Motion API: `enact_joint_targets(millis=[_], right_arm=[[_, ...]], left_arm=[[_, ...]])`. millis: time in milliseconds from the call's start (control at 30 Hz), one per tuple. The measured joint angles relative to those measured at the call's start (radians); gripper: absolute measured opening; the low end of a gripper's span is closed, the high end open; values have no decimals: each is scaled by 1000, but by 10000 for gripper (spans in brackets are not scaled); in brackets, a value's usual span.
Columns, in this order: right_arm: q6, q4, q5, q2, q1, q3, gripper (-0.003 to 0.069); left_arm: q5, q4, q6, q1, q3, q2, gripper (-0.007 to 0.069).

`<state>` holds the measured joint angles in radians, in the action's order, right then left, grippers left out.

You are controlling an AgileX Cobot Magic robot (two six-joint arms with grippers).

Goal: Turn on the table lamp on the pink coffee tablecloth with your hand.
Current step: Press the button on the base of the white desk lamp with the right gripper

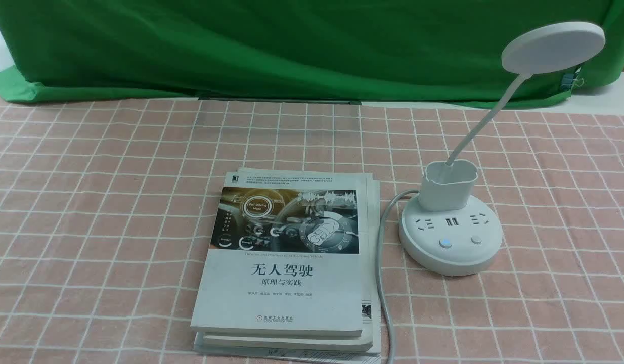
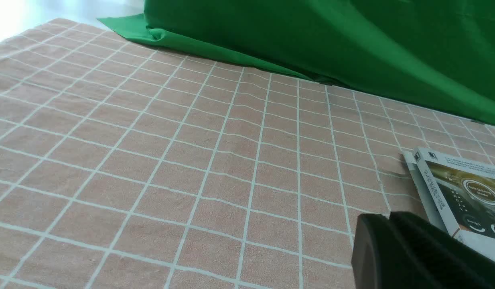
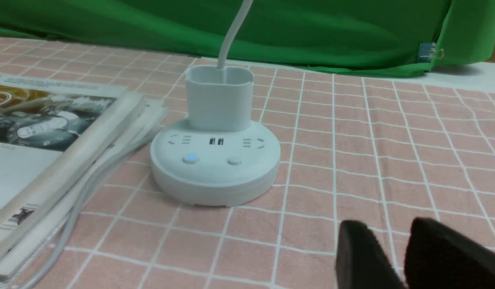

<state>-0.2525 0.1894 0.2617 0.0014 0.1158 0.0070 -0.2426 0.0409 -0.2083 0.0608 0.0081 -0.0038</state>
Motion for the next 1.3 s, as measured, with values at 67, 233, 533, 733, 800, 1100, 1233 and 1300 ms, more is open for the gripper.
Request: enact_joint_targets(millis=[67,233,533,733,800,1100,1233,1300], right_arm=[[0,0,0,0,0,0,239],[0,0,0,0,0,0,239],[0,0,0,0,0,0,241],[0,0,0,0,0,0,242],[0,0,0,0,0,0,242],[0,0,0,0,4,0,242],[0,0,-1,0,44,0,242],[0,0,-1,0,55,0,242]], left_arm=[[0,0,1,0,0,0,19],[0,0,1,0,0,0,19],[0,0,1,0,0,0,19],[0,0,1,0,0,0,19],[0,0,1,0,0,0,19],[-1,0,2,0,0,0,19],[-1,0,2,0,0,0,19],[-1,0,2,0,0,0,19]])
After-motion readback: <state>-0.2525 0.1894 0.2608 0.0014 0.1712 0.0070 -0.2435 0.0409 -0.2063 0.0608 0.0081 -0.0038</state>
